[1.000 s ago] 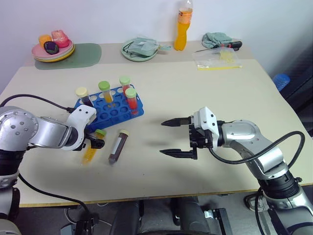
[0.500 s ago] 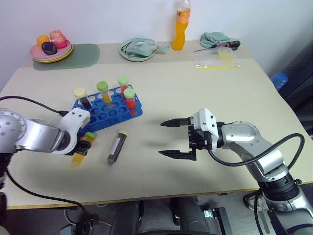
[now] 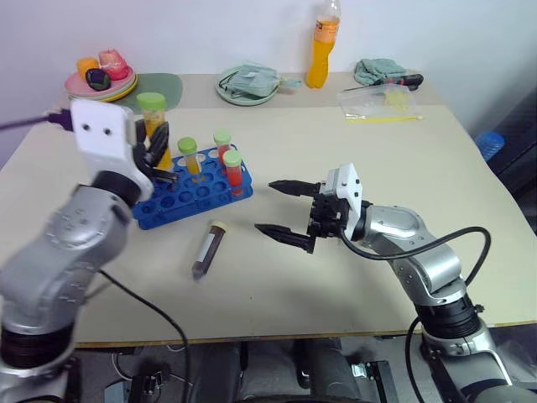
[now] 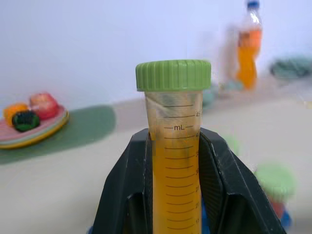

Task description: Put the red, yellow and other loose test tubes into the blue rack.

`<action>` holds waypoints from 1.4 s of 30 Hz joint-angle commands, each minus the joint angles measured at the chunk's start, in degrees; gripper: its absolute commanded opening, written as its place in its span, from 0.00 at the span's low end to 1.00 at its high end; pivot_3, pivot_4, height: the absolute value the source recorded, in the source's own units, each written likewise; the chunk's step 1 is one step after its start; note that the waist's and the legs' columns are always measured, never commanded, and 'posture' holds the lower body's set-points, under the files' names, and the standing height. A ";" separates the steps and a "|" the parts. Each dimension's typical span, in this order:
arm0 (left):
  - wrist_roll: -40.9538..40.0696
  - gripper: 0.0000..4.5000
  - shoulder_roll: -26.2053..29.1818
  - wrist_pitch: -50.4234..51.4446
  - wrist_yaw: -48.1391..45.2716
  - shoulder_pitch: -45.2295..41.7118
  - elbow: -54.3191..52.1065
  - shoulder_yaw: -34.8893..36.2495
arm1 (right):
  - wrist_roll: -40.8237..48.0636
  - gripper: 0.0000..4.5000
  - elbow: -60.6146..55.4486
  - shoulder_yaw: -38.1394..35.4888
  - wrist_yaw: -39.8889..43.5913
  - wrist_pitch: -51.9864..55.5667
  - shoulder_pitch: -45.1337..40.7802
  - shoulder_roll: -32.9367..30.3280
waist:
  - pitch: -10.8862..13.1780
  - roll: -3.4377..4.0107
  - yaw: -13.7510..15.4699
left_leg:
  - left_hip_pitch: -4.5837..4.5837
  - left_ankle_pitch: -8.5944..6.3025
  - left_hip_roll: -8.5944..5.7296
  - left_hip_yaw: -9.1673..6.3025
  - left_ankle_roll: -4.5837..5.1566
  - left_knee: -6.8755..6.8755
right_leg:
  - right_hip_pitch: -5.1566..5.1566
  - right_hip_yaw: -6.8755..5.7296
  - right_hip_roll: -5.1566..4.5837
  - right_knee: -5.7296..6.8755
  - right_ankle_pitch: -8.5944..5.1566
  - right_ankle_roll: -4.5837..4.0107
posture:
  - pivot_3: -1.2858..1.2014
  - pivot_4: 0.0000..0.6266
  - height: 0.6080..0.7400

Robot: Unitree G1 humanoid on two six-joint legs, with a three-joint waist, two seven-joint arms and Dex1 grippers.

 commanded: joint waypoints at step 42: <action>29.33 0.16 -27.97 -39.65 -13.23 4.65 31.30 0.48 | 0.40 1.00 -4.68 -0.36 -8.08 1.36 6.23 2.68 | -0.01 0.01 -0.04 | 0.02 -0.09 0.15 -0.09 0.20 0.13 | -0.02 -0.05 0.12 0.18 0.13 0.25 | 0.52 0.24 1.00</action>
